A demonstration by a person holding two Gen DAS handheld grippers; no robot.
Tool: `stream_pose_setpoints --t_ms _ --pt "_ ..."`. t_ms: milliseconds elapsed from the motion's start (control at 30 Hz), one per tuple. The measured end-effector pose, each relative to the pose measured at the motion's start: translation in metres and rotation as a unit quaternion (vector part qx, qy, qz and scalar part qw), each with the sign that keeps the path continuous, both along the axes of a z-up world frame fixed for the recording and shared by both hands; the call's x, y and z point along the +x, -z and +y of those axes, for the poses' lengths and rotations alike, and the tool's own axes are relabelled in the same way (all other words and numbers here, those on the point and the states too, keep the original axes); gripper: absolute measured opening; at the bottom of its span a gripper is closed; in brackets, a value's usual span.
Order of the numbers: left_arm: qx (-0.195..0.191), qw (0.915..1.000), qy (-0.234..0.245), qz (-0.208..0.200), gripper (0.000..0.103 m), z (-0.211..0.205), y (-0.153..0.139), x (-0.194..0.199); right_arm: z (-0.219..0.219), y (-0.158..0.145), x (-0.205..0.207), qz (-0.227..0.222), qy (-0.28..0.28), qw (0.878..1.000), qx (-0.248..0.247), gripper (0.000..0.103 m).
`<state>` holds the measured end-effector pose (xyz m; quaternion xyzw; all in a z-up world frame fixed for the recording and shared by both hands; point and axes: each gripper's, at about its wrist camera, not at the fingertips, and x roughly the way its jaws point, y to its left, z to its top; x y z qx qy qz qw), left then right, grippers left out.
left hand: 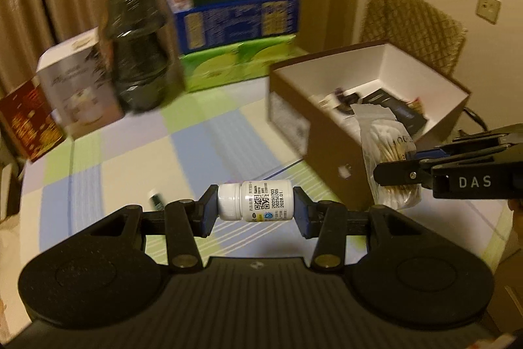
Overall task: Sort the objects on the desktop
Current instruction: 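Carry the pill bottle with the left gripper while the right carries the swab bag over the box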
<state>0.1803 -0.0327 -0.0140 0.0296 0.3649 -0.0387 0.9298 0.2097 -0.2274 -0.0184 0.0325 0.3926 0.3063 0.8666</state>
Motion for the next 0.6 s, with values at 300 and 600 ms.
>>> stream_pose_setpoints --t_ms 300,600 --pt "0.0 0.9988 0.043 -0.022 0.042 -0.078 -0.017 0.032 -0.072 -0.017 0.034 -0.017 0.025 1.0 -0.004 0.02" --pt "0.002 0.9985 0.053 -0.015 0.042 -0.13 -0.015 0.071 -0.107 -0.013 0.087 -0.015 0.007 1.0 -0.016 0.02"
